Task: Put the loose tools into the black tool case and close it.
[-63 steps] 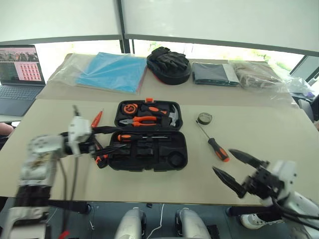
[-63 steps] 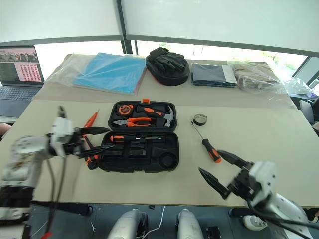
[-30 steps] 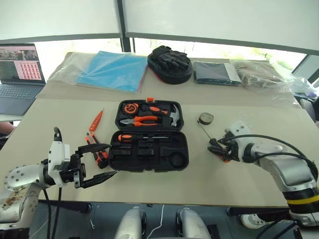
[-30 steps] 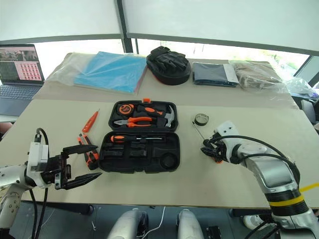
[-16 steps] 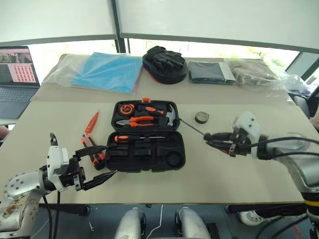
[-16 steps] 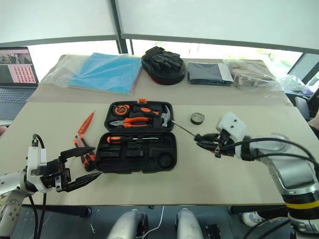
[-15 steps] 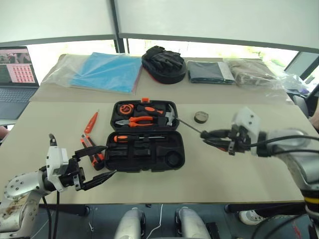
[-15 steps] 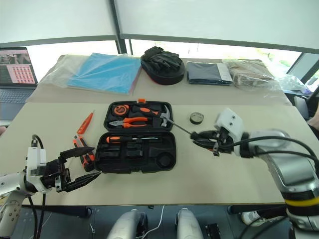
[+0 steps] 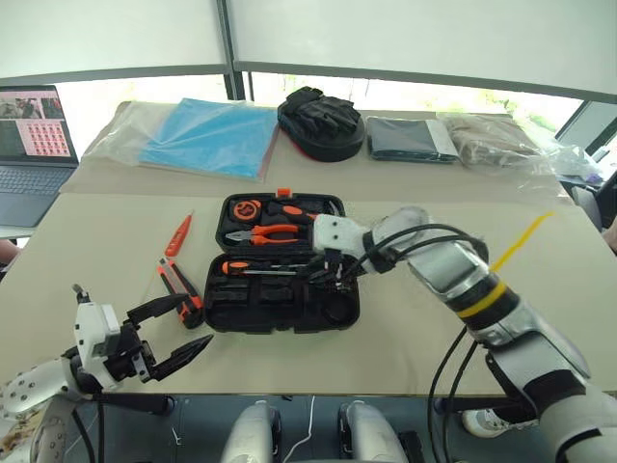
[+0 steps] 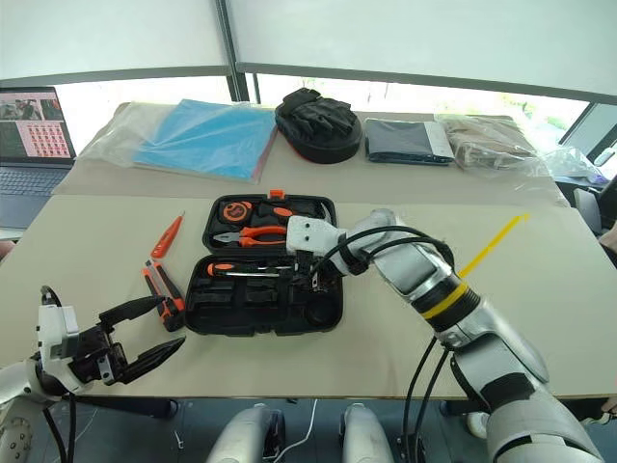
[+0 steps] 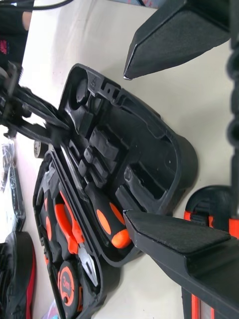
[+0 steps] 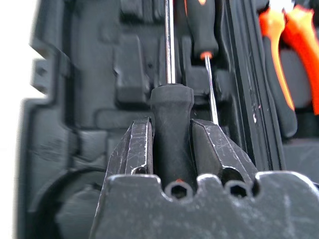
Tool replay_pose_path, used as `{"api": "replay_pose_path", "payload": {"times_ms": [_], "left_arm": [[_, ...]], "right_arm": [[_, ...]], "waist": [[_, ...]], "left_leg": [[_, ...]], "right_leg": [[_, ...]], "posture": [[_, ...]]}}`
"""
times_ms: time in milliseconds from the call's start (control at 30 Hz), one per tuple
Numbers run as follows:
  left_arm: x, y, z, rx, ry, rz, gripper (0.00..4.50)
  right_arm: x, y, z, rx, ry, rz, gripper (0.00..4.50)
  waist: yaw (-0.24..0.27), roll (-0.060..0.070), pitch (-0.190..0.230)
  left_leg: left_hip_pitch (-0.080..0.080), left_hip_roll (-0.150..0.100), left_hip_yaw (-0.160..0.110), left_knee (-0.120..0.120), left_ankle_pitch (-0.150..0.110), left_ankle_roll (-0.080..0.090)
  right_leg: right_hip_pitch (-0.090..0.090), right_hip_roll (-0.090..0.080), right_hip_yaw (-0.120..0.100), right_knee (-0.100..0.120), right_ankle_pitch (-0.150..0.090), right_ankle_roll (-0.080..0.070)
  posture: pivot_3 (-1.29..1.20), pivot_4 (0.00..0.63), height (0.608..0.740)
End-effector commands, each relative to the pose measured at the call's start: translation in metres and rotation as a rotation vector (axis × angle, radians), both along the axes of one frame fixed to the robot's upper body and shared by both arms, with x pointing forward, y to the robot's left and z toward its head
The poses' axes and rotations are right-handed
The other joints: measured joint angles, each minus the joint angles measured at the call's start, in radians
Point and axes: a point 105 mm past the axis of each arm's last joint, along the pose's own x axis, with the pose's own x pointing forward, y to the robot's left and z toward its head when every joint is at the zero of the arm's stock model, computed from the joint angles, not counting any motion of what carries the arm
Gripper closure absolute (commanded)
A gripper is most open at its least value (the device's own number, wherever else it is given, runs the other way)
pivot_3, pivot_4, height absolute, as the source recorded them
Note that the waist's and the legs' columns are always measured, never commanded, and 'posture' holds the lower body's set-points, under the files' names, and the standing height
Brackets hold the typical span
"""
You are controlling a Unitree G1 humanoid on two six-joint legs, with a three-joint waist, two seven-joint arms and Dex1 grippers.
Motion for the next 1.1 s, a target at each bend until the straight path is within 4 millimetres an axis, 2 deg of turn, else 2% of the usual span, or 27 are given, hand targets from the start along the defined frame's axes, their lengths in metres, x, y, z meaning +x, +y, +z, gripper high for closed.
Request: {"api": "replay_pose_path", "payload": {"times_ms": [33, 400, 667, 833, 900, 1033, 1100], "left_arm": [[-0.003, -0.001, 0.008, 0.023, -0.043, 0.007, 0.0], [-0.005, -0.001, 0.006, 0.044, -0.038, 0.003, 0.0], [-0.004, -0.001, 0.005, 0.048, -0.04, 0.007, 0.0], [-0.005, -0.001, 0.005, 0.05, -0.039, 0.013, 0.0], [-0.005, -0.001, 0.005, 0.05, -0.039, 0.017, 0.0], [-0.004, 0.0, 0.003, 0.05, -0.034, 0.03, 0.0], [-0.004, 0.002, 0.002, 0.051, -0.031, 0.038, 0.0]], "right_arm": [[0.005, 0.0, 0.006, -0.034, -0.052, 0.023, 3.64], [0.009, 0.001, -0.009, -0.078, -0.009, -0.002, 3.64], [0.013, 0.015, -0.008, -0.047, 0.02, -0.001, 3.64], [0.016, 0.016, -0.008, -0.059, 0.01, 0.015, 3.64], [0.017, 0.019, -0.005, -0.049, -0.007, 0.027, 2.61], [0.013, 0.025, 0.017, 0.029, -0.017, 0.079, 1.39], [0.008, 0.024, 0.029, 0.063, 0.004, 0.108, 1.39]], "waist": [[-0.003, 0.0, 0.0], [-0.012, 0.0, 0.0], [-0.022, 0.0, -0.001], [-0.026, 0.0, -0.001], [-0.028, 0.0, -0.001], [-0.029, 0.0, -0.001], [-0.029, 0.0, 0.0]], "left_leg": [[0.0, 0.0, 0.0, 0.0, 0.0, 0.0], [0.001, 0.002, 0.001, 0.0, 0.0, -0.001], [0.003, 0.004, 0.003, -0.001, 0.001, -0.001], [0.005, 0.006, 0.004, -0.001, 0.001, -0.002], [0.006, 0.006, 0.004, -0.001, 0.001, -0.002], [0.005, 0.006, 0.004, -0.002, 0.001, -0.002], [0.003, 0.006, 0.005, -0.002, 0.001, -0.002]], "right_leg": [[-0.001, 0.0, 0.0, 0.0, 0.0, 0.0], [-0.001, 0.002, 0.001, 0.002, 0.0, -0.002], [-0.001, 0.004, 0.001, 0.003, 0.001, -0.004], [-0.001, 0.005, 0.002, 0.003, 0.001, -0.006], [-0.001, 0.005, 0.002, 0.003, 0.001, -0.006], [-0.002, 0.005, 0.002, 0.004, 0.001, -0.006], [-0.004, 0.005, 0.002, 0.004, 0.001, -0.006]], "posture": [[0.0, 0.15, 0.74], [0.0, 0.15, 0.74], [0.0, 0.15, 0.74], [0.0, 0.15, 0.74], [0.0, 0.15, 0.74], [0.0, 0.15, 0.74], [0.0, 0.15, 0.74]]}}
